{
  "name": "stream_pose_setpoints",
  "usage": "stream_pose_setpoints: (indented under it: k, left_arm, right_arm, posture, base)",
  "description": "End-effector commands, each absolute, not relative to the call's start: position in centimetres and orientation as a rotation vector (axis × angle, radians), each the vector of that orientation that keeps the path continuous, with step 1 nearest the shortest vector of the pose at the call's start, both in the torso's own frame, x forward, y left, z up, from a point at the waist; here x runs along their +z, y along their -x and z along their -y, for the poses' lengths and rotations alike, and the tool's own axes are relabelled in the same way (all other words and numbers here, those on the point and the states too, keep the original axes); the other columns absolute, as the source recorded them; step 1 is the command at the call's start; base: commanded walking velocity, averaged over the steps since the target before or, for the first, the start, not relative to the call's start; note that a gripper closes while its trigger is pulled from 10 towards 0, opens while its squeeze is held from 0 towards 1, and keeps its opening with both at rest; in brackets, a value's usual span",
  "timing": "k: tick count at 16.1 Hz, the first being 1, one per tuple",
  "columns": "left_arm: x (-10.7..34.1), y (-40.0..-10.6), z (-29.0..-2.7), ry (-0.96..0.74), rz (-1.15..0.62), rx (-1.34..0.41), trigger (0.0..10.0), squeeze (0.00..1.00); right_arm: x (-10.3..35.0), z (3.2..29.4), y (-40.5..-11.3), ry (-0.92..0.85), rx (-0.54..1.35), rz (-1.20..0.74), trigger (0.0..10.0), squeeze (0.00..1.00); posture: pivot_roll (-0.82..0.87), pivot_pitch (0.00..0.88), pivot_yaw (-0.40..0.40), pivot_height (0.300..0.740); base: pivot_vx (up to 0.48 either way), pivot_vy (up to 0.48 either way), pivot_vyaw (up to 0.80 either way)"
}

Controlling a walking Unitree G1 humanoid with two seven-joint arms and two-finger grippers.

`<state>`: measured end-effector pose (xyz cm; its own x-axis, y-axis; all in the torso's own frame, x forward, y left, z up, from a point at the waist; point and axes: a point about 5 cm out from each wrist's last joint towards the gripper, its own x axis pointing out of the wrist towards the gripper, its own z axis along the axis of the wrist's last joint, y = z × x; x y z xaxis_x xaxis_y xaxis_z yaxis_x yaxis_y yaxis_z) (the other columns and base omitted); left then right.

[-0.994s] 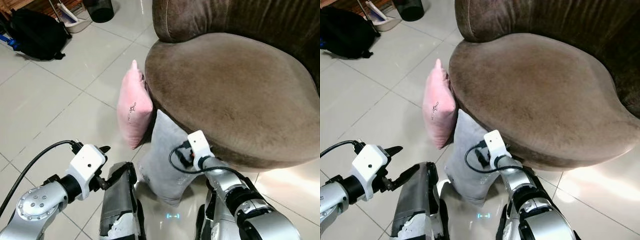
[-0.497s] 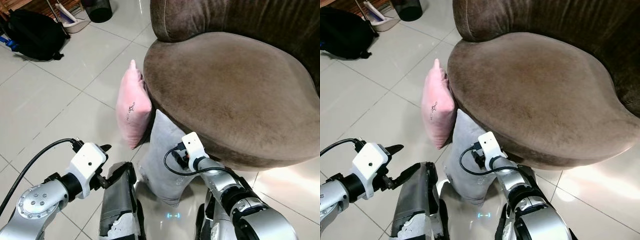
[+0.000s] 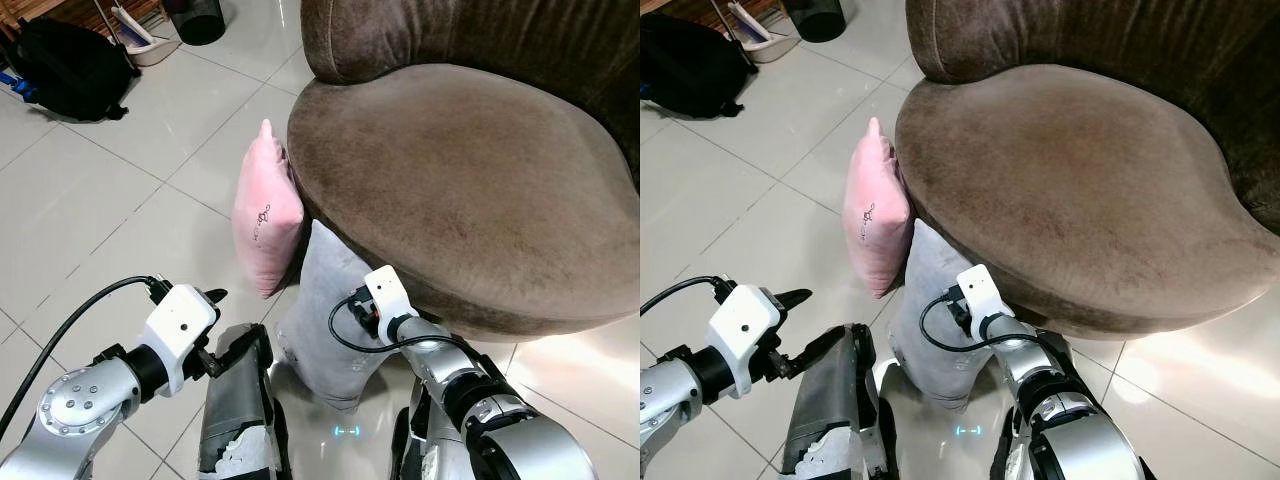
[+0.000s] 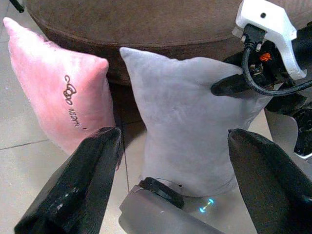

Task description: Move the pillow to the sofa from floor

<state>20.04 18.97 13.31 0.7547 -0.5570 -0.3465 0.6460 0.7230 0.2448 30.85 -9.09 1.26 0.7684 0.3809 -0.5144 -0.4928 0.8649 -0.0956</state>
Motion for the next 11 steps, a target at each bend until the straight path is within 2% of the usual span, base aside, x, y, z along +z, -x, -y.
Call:
stream_pose_setpoints:
  k: [1,11]
  left_arm:
    - [12.99,-19.87,-18.82,-0.36,-0.277,-0.683,10.0,0.0]
    - [12.72,-20.69,-18.45,-0.36,-0.257,-0.671,10.0,0.0]
  right_arm:
    - [0.85,8.83,-30.47,0.221,0.495,-0.526,0.0,0.0]
    - [0.45,8.76,-30.04,0.219,0.517,-0.536,0.0,0.0]
  posture:
    - [0.22,0.275,0.08,0.52]
    - [0.21,0.248,0.056,0.52]
  base:
    - [0.0,0.0,0.0]
    - [0.0,0.0,0.0]
